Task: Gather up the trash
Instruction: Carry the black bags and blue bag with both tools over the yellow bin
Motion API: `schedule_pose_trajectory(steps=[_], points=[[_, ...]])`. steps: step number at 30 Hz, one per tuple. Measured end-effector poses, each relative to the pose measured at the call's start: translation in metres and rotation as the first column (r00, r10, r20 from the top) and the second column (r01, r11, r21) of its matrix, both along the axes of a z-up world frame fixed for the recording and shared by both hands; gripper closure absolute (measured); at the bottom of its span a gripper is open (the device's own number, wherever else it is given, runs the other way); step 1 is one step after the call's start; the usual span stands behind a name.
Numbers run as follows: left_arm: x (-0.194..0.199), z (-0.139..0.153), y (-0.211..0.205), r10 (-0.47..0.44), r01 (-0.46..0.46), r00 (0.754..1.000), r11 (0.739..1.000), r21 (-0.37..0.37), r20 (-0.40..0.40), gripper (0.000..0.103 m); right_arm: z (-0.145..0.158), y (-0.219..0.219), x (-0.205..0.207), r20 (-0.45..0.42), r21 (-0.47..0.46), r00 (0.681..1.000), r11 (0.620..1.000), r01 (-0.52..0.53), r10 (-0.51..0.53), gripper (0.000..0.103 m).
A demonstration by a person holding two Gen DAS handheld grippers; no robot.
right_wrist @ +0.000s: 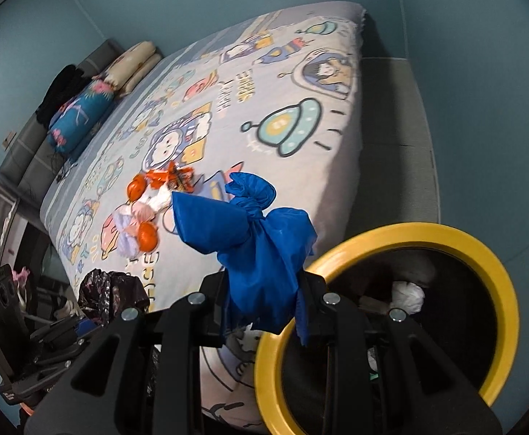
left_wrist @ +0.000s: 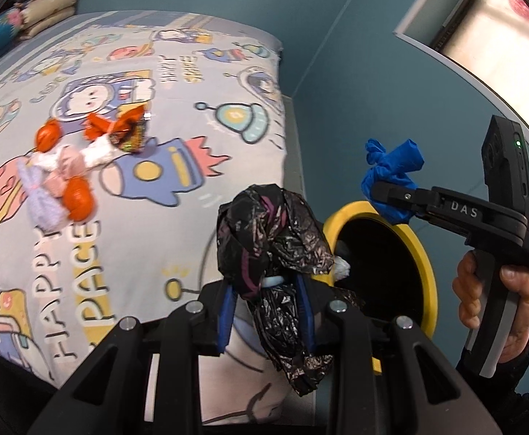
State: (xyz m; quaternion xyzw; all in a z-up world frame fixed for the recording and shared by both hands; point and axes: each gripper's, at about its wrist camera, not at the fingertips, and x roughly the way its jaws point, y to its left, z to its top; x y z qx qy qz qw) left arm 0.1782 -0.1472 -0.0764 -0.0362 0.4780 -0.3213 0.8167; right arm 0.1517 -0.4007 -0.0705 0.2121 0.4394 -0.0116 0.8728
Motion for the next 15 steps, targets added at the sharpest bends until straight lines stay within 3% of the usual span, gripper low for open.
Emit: schedule_pose_trajectory(steps=[15], points=[[-0.021,0.003,-0.055,-0.165,0.165,0.986,0.986,-0.015,0.009,0.075,0.002,-0.042,-0.031,0.004,0.017,0.992,0.992,0.124,-0.124,0.078]])
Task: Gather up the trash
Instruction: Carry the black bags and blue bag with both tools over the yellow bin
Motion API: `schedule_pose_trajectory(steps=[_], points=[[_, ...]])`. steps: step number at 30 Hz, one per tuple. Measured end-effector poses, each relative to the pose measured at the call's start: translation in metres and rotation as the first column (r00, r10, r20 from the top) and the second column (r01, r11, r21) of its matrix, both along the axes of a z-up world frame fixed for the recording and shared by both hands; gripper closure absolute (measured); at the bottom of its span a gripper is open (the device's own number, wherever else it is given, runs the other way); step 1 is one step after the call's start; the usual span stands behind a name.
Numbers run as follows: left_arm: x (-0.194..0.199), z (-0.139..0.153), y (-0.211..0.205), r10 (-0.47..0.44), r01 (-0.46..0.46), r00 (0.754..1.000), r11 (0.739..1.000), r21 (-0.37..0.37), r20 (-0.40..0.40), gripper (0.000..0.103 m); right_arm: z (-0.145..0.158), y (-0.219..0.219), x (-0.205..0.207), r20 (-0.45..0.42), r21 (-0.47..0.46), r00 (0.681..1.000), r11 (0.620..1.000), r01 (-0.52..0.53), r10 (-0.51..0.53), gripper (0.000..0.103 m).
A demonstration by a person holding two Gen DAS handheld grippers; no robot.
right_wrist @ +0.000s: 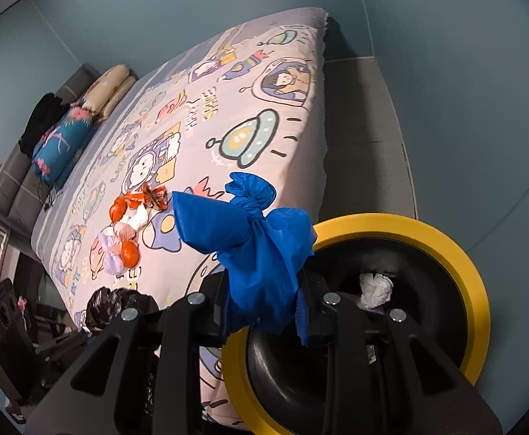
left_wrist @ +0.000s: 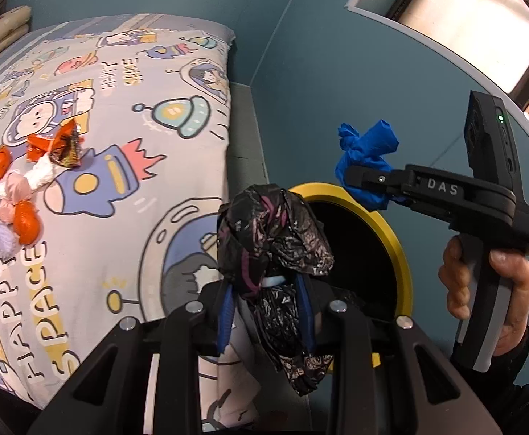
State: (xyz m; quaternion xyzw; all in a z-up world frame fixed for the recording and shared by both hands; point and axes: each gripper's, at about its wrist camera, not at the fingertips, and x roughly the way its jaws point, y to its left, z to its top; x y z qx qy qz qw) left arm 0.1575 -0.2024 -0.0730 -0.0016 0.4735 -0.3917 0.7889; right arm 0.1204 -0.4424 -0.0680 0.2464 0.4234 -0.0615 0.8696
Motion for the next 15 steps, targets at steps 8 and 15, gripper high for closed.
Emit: schedule_pose_trajectory(steps=[8,15], points=[[-0.013,-0.002,-0.026,-0.071,0.071,0.997,0.997,0.019,0.016,0.075,-0.014,-0.023,-0.016,-0.010,0.042,0.998,0.997,0.059,-0.058,0.077],[-0.019,-0.009,-0.049,-0.121,0.121,0.993,0.992,0.043,0.013,0.075,-0.031,-0.041,-0.025,-0.025,0.079,0.995,0.992,0.095,-0.094,0.077]])
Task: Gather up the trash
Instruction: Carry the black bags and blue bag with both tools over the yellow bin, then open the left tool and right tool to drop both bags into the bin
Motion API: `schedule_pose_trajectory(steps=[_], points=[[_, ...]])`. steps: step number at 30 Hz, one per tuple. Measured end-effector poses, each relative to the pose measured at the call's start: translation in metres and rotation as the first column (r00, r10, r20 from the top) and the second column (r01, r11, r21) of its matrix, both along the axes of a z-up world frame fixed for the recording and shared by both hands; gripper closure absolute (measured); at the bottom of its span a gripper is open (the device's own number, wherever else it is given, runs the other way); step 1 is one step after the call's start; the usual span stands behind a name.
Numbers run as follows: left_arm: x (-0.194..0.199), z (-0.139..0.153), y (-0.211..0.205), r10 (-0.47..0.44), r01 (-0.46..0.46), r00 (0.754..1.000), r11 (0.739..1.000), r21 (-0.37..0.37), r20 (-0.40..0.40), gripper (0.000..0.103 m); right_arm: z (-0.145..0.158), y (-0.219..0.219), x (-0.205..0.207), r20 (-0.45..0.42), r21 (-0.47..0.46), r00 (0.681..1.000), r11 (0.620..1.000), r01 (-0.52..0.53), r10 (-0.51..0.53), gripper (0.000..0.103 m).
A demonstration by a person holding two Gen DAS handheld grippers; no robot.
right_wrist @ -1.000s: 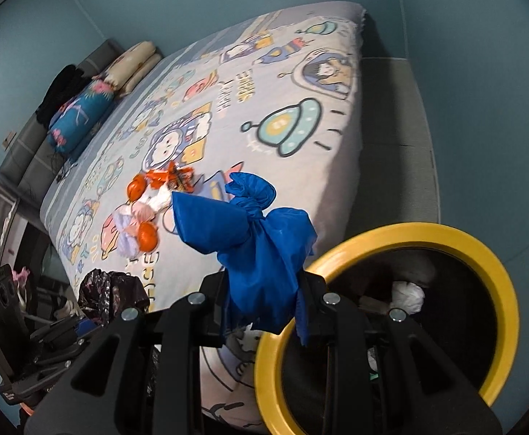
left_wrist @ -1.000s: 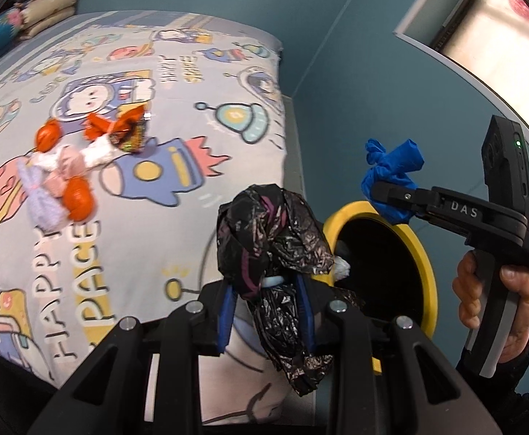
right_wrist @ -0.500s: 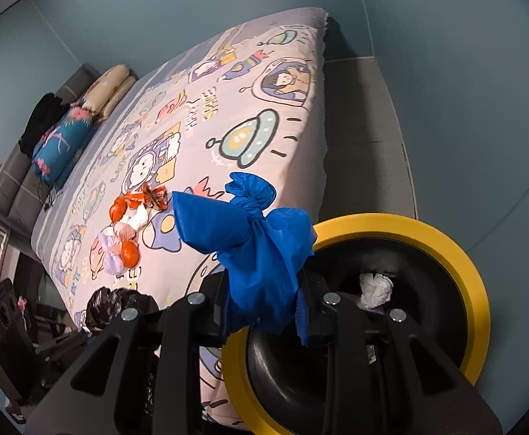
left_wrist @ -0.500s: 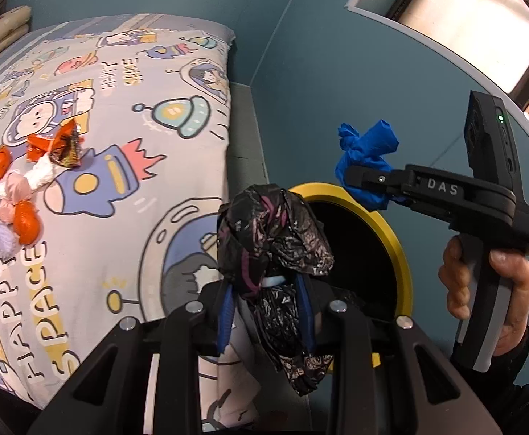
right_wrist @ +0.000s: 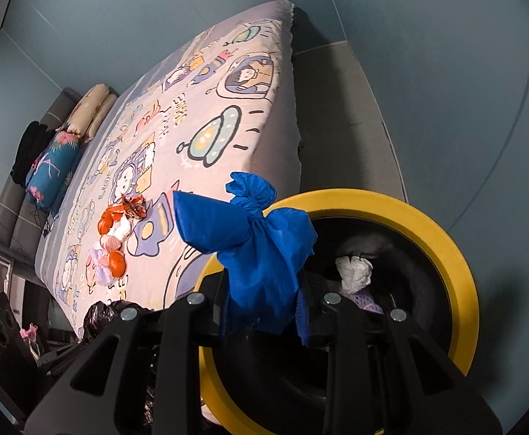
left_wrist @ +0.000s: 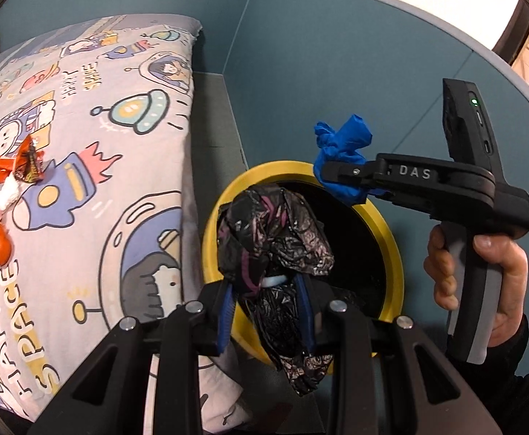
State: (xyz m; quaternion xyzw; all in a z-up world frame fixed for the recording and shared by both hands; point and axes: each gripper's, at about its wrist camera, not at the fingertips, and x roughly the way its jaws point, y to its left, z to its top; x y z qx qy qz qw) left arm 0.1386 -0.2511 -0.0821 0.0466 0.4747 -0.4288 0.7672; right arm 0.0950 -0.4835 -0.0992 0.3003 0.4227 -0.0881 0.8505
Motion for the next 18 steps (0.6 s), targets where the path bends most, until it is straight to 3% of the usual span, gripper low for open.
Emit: schedule_pose_trajectory(steps=[18], points=[[-0.006,-0.021,-0.025,-0.058,0.059,0.998,0.998,0.032,-0.027,0.075,-0.024,-0.022,-0.005,-0.011,0.069,0.999,0.997,0.047,-0.046,0.073]])
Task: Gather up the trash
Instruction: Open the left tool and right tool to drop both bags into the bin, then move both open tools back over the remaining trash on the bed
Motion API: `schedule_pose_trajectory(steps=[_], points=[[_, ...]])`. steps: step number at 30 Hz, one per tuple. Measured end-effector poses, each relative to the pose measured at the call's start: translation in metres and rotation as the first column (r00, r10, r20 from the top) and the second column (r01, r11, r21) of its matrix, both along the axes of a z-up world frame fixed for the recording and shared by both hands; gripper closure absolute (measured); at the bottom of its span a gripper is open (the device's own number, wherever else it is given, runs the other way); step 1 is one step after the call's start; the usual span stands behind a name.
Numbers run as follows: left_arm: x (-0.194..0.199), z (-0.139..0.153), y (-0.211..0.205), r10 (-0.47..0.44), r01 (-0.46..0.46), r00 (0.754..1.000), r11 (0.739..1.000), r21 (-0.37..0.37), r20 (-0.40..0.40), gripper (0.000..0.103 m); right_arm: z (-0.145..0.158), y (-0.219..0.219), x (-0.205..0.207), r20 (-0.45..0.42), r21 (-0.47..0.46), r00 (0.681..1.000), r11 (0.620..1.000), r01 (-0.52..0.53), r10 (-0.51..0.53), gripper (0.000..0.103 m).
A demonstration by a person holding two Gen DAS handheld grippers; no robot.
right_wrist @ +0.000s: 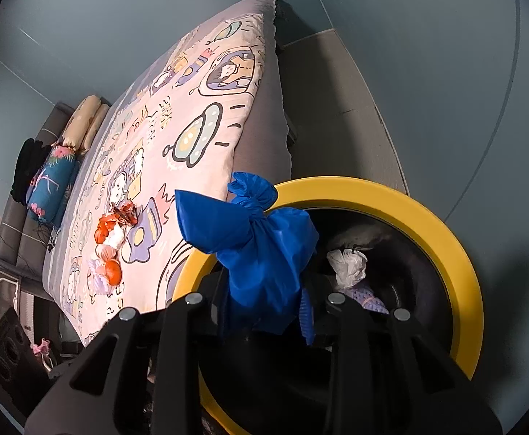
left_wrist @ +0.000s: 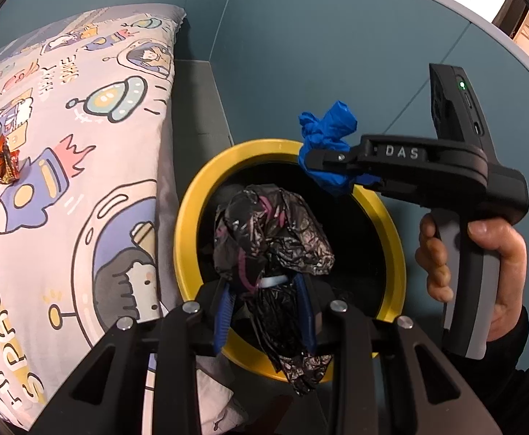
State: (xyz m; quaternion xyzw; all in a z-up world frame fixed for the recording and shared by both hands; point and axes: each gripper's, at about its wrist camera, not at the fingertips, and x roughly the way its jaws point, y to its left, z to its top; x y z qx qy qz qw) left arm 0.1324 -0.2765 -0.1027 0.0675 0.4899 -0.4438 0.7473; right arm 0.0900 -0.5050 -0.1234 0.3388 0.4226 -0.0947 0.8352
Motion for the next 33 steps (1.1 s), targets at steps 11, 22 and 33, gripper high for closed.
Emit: schedule_pose_trajectory(steps=[11,22,33], points=[[-0.003,0.003,0.004,-0.002,0.003,1.000,1.000,-0.025,0.026,0.042,0.003,-0.010,-0.007,0.028,0.026,0.999,0.999,0.042,-0.043,0.054],[0.015,0.001,0.027,0.058,-0.058,0.997,0.998,-0.002,0.048,0.030,0.010,-0.012,-0.008,0.044,0.017,0.998,0.999,0.048,-0.048,0.052],[0.058,0.009,0.090,0.214,-0.216,0.974,0.976,0.013,0.079,0.023,0.030,0.029,0.037,0.039,-0.051,0.996,0.996,-0.077,0.079,0.047]])
